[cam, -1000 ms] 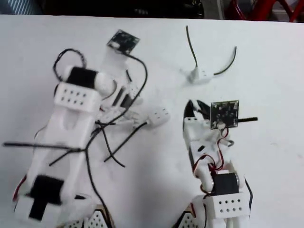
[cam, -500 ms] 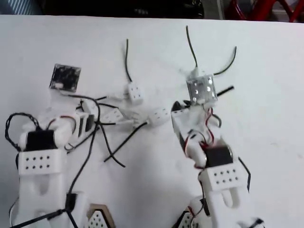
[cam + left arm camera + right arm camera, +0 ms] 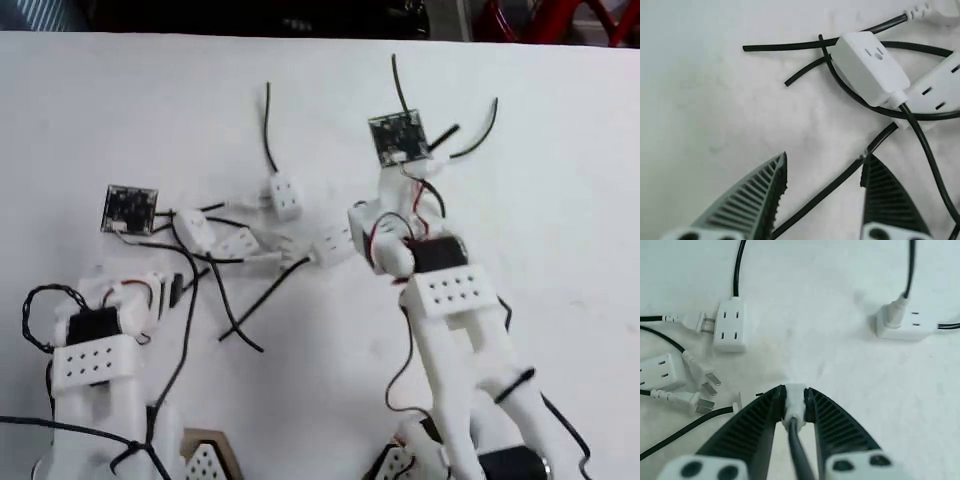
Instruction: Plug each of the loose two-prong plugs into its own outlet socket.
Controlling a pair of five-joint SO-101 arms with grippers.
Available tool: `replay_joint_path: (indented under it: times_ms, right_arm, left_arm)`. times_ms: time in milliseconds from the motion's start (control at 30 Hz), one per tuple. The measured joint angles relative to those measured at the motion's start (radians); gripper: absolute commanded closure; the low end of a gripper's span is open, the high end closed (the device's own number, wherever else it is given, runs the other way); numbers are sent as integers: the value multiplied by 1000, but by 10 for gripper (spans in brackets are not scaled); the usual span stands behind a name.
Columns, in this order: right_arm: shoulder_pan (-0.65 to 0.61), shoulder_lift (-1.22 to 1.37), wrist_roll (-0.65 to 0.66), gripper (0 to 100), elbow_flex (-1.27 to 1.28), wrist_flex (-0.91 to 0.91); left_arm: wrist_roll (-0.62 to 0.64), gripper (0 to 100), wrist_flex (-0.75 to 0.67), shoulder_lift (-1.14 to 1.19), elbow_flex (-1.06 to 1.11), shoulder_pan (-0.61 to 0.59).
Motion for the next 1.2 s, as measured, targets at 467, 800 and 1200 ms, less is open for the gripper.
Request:
replay_joint_path:
  times_ms: [467,800,1200]
  right_arm:
    - [-44,305,137,981,-55,-132]
    - [-44,351,175,981,-57,-160]
    - [-44,324,175,981,-55,-117]
  left_arm:
    - [-2,753,-15,-3,8,-5]
    - [-2,753,-15,-3,8,-5]
    - [-2,753,-15,-3,8,-5]
